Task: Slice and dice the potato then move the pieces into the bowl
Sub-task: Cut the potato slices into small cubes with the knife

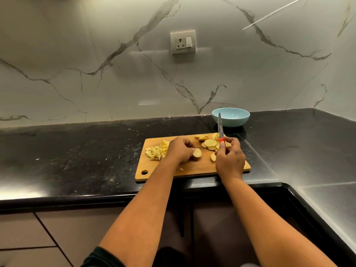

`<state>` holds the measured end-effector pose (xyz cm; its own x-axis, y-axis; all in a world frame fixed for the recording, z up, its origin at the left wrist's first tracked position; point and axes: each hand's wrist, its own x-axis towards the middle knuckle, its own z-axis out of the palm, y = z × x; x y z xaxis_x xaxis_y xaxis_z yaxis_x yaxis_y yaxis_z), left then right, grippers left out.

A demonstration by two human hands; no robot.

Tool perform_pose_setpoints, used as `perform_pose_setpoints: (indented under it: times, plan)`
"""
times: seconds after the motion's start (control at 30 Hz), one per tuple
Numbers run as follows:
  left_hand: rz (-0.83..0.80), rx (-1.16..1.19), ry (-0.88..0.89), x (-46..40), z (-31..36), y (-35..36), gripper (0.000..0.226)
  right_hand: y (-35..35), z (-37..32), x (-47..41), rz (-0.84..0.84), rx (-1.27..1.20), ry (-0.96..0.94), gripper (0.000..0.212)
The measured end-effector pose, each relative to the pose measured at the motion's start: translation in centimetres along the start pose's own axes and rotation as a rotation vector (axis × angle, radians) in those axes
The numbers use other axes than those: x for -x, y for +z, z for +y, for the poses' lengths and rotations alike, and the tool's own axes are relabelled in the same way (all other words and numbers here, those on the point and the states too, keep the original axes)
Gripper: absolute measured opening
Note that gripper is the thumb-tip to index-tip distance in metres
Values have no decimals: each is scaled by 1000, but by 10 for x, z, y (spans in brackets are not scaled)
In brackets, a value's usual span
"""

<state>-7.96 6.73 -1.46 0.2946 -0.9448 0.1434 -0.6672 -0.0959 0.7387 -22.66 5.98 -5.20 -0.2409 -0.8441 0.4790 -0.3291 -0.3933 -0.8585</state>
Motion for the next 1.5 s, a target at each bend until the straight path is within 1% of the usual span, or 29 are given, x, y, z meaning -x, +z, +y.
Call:
perform_pose_setpoints:
  times: [0.1, 0.23, 0.33, 0.43, 0.57, 0.67, 0.73, 0.83, 0.87, 0.93, 1.07, 1.13, 1.23, 1.33, 1.5]
  plan:
    - [123, -32, 76, 7, -7, 11, 16, -1, -2, 1, -16, 39, -18, 19]
    - [289, -115, 220, 16, -10, 19, 17, -2, -5, 5, -81, 128, -67, 16]
    - [299, -210, 311, 24, -7, 25, 17, -3, -6, 8, -94, 152, -109, 14]
    - [276, -267, 396, 33, -6, 25, 28, -5, -8, 11, -86, 152, -144, 15]
    - [179, -231, 327, 31, -11, 21, 40, -7, -10, 20, -118, 174, -236, 12]
    - [174, -230, 299, 29, -11, 22, 32, -9, -12, 27, -157, 241, -302, 10]
    - [203, -207, 290, 26, -14, 23, 25, -10, -16, 28, -209, 252, -237, 8]
    - [215, -171, 257, 22, -16, 24, 22, -12, -36, 19, -382, 375, 35, 20]
    - [209, -170, 246, 21, -16, 24, 22, -13, -43, 16, -454, 423, 94, 24]
    - [188, -175, 235, 24, -12, 22, 23, -13, -54, 13, -546, 501, 128, 27]
    - [153, -174, 234, 29, -9, 19, 24, -14, -66, 15, -604, 671, 119, 22]
    - [145, -162, 227, 30, -10, 18, 25, -16, -69, 18, -648, 740, 98, 25]
    - [162, -151, 224, 26, -10, 18, 25, -19, -68, 18, -637, 704, 51, 30]
    - [174, -157, 203, 25, -9, 19, 25, -20, -68, 16, -562, 631, 10, 21]
    - [166, -161, 197, 28, -8, 19, 21, -17, -65, 23, -537, 655, -12, 22]
